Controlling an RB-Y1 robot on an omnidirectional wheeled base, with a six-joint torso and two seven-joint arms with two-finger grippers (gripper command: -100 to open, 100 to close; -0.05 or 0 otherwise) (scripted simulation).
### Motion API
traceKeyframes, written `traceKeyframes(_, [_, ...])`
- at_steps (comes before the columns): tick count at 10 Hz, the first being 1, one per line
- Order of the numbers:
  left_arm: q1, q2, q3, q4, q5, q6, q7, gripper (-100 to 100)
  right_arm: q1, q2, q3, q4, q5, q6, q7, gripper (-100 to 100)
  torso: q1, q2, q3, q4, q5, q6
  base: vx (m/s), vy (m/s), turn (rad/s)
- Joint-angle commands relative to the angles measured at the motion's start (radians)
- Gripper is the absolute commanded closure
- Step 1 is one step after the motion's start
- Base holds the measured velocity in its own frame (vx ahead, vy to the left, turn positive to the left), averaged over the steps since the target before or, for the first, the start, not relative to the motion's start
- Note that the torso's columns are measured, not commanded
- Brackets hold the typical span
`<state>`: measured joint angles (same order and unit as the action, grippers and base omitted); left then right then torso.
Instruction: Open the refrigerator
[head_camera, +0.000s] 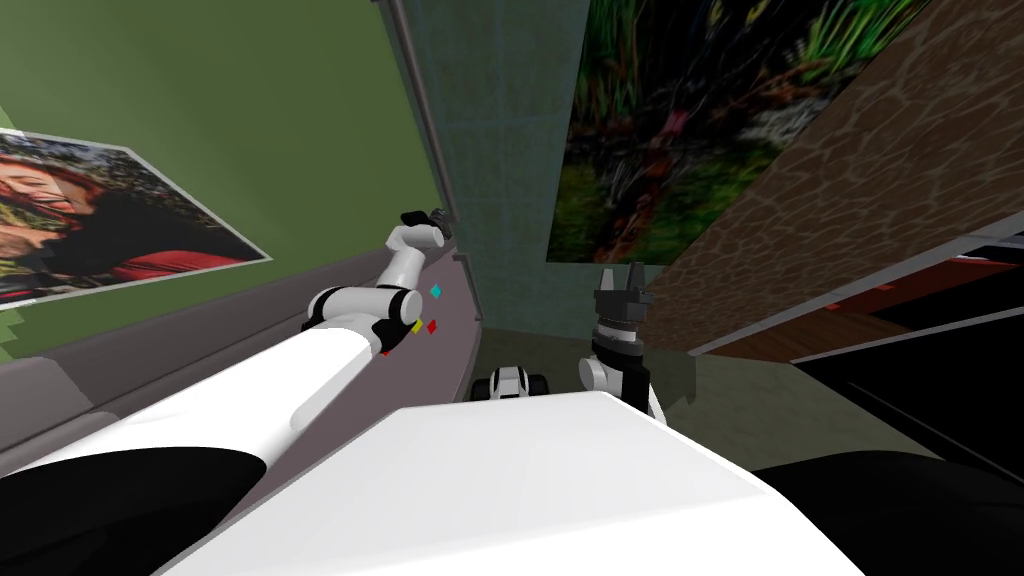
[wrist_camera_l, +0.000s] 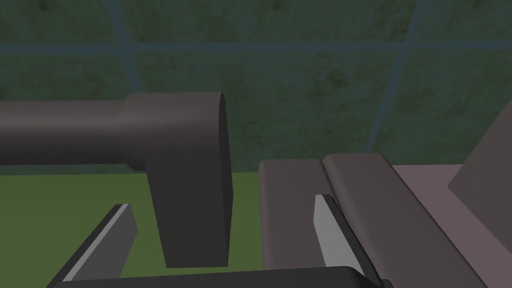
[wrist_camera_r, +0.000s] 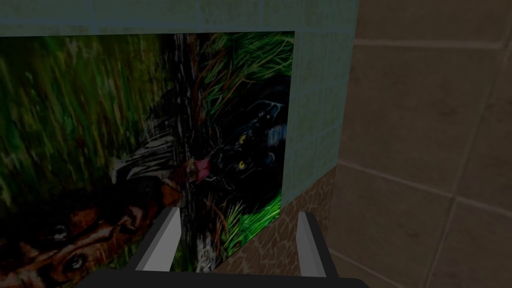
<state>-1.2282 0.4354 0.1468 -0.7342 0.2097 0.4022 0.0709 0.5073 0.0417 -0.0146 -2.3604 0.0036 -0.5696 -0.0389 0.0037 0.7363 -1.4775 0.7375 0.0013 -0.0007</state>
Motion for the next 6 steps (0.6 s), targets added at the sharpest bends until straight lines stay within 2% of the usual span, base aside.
traceKeyframes(1, [-0.013,0.008,0.000,0.003,-0.001,0.014,-0.001,-100,0.000,0.000,0.000,0.000,0.000,0.000,0.000,0,0.000,0.001,0.001,0.000,0.000,0.000,0.114,-0.007,-0.032])
traceKeyframes(2, [-0.002,0.002,0.002,-0.010,-0.006,0.012,0.002,-100,0.000,0.000,0.000,0.000,0.000,0.000,0.000,0,-0.001,-0.004,-0.002,-0.001,-0.001,0.001,0.074,0.000,-0.007])
traceKeyframes(3, [-0.003,0.002,0.002,-0.012,-0.006,0.016,0.003,100,0.000,0.000,0.000,0.000,0.000,0.000,0.000,0,-0.002,-0.001,-0.001,-0.001,-0.001,0.001,0.013,0.000,0.002])
traceKeyframes(4, [-0.017,-0.026,-0.025,-0.027,0.003,0.019,0.013,100,0.000,0.000,0.000,0.000,0.000,0.000,0.000,0,-0.001,0.000,0.000,-0.004,0.001,0.001,-0.152,-0.016,-0.195])
traceKeyframes(5, [-0.017,-0.026,-0.025,-0.027,0.003,0.019,0.013,100,-0.001,0.000,0.000,0.000,0.000,0.000,0.000,0,-0.005,0.003,0.001,-0.008,0.001,0.006,-0.210,-0.048,-0.157])
traceKeyframes(6, [-0.021,-0.040,-0.039,-0.032,0.008,0.023,0.018,100,-0.001,0.000,0.000,0.000,0.000,0.000,0.000,0,-0.001,0.002,0.002,-0.006,0.002,0.002,-0.194,-0.070,-0.129])
